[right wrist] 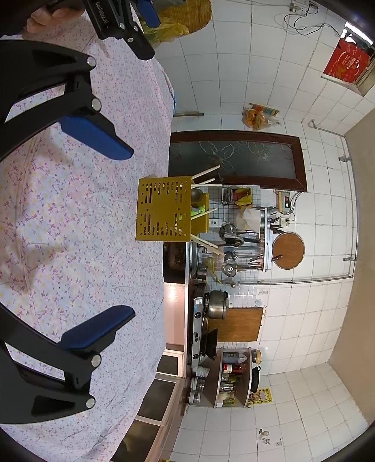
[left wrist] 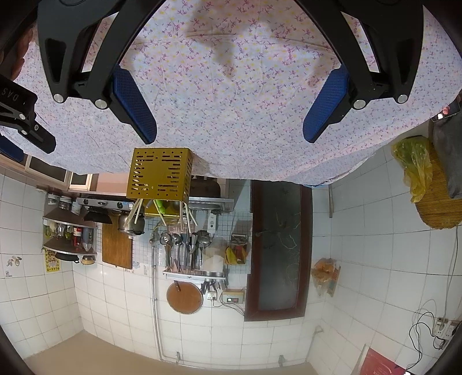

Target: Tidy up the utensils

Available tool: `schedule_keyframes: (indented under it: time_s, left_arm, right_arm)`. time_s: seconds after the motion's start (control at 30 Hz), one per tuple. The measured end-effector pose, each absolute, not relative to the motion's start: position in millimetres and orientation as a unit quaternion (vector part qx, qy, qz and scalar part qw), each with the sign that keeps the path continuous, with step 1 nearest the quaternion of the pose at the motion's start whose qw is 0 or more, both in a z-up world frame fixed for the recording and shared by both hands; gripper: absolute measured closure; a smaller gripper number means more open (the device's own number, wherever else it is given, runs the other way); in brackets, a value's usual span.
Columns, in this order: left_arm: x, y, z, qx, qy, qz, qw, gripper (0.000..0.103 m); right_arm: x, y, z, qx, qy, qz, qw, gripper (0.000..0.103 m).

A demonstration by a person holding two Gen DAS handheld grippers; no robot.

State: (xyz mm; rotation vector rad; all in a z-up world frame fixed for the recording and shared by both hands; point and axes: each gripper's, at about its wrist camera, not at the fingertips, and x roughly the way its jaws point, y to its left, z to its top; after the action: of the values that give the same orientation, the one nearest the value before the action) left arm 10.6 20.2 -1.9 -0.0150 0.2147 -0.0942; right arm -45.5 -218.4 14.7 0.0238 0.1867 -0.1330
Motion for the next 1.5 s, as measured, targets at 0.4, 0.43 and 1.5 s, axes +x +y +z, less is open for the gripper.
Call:
schedule_keyframes:
  time_s: [0.4, 0.43, 1.5]
  left_arm:
    - [10.0, 20.2, -2.0, -0.008, 0.108, -0.047, 0.993, 0.005]
    - [10.2, 20.3, -2.0, -0.008, 0.107, -0.047, 0.993, 0.005]
    - [9.5, 19.1, -2.7, -0.008, 0.106, -0.047, 0.993, 0.005]
  right_arm:
    - [-45.3, -221.1, 17.2, 0.014, 0.093, -0.069, 0.993, 0.005]
    - [-45.5, -221.1, 17.1, 0.014, 0.093, -0.069, 0.993, 0.005]
    - [-43.8, -224.7, 17.4, 0.015, 0.090, -0.073, 0.993, 0.005]
